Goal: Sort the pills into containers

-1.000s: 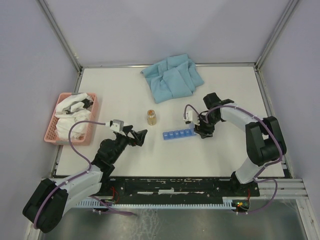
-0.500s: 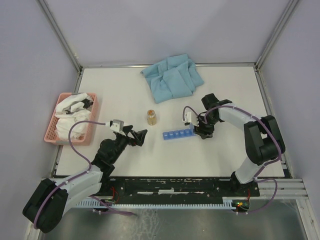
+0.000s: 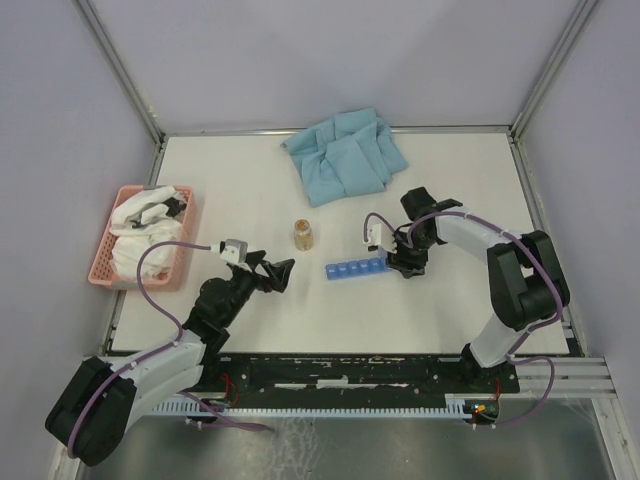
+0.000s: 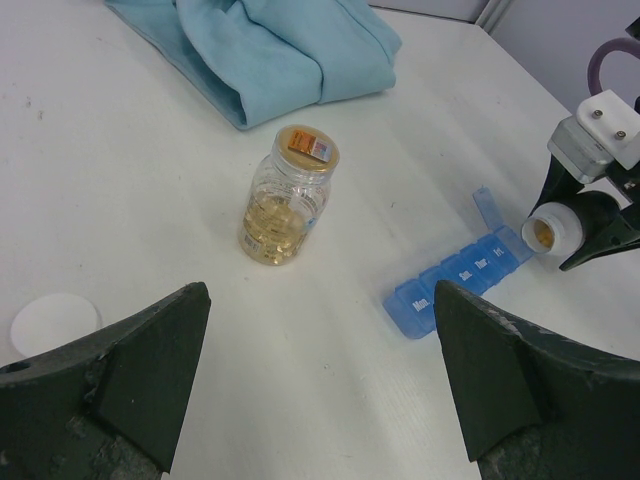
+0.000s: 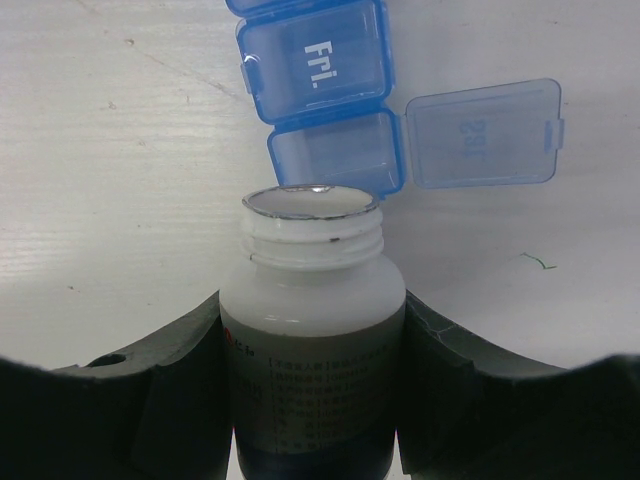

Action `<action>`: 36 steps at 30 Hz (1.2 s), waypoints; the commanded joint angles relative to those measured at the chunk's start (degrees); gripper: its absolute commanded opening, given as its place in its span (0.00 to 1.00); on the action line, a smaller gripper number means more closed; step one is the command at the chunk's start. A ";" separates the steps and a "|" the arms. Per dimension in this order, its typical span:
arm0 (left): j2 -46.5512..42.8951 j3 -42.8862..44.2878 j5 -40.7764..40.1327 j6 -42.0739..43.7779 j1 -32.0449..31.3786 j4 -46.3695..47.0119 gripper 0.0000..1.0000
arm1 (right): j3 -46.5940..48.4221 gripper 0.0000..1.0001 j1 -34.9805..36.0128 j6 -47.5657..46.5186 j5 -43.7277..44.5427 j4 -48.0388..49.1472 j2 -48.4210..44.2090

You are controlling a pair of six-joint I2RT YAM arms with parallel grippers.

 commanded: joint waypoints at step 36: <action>-0.18 1.00 -1.55 1.96 -0.18 3.34 0.99 | 4.41 0.01 2.93 2.65 6.28 -1.19 0.89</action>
